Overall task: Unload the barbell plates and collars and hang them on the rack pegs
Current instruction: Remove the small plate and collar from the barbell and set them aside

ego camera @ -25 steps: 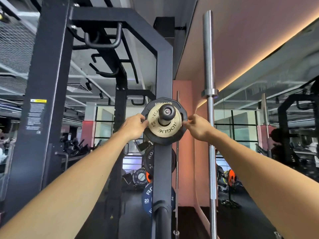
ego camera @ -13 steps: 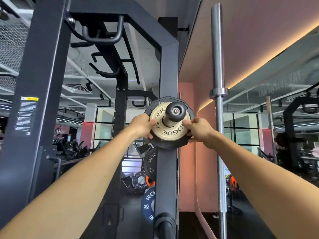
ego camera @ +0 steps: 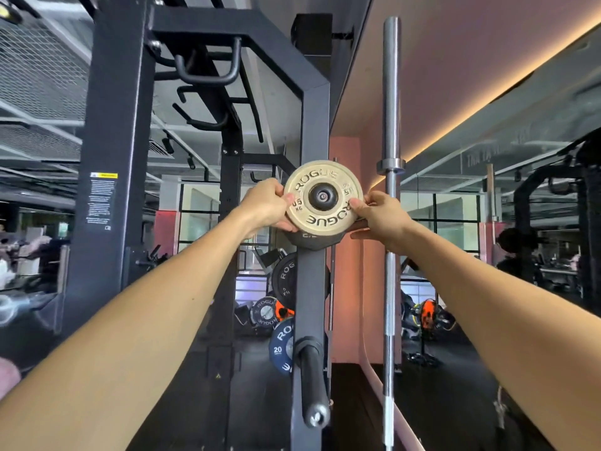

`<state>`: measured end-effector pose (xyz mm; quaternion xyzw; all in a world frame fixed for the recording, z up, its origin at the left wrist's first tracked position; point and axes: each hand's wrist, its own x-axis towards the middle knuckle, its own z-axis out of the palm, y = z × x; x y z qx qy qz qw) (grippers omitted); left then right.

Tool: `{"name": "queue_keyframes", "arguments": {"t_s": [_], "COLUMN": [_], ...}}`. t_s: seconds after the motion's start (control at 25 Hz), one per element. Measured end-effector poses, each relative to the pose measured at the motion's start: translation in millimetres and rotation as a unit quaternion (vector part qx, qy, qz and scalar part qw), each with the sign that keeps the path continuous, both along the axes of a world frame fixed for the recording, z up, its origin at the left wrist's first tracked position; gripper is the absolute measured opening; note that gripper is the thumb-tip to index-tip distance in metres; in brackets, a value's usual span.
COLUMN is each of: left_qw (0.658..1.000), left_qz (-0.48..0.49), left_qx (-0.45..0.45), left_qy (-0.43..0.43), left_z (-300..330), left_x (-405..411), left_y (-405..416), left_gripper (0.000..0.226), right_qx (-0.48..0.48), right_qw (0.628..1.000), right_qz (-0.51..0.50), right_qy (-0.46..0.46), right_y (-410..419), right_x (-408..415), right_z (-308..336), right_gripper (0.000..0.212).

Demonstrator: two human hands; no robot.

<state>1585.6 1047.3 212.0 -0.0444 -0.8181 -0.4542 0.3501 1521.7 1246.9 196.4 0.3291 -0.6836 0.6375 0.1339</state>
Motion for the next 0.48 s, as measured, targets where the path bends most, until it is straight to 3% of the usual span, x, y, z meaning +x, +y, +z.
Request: {"name": "queue_keyframes", "arguments": {"t_s": [0.24,0.48], "left_qw": [0.999,0.995], "left_qz": [0.04,0.091], "left_qx": [-0.028,-0.017], "left_qy": [-0.024,-0.024], "left_z": [-23,-34], "left_x": [75,153], "left_y": [1,-44], "left_gripper": [0.006,0.008], "right_qx": [0.037,0.062], "right_qw": [0.999,0.995], "right_qz": [0.014,0.081], "right_qy": [-0.002,-0.01], "right_y": [7,-48], "right_x": [70,120], "right_z": [-25,-34], "right_gripper": [0.014,0.016]}}
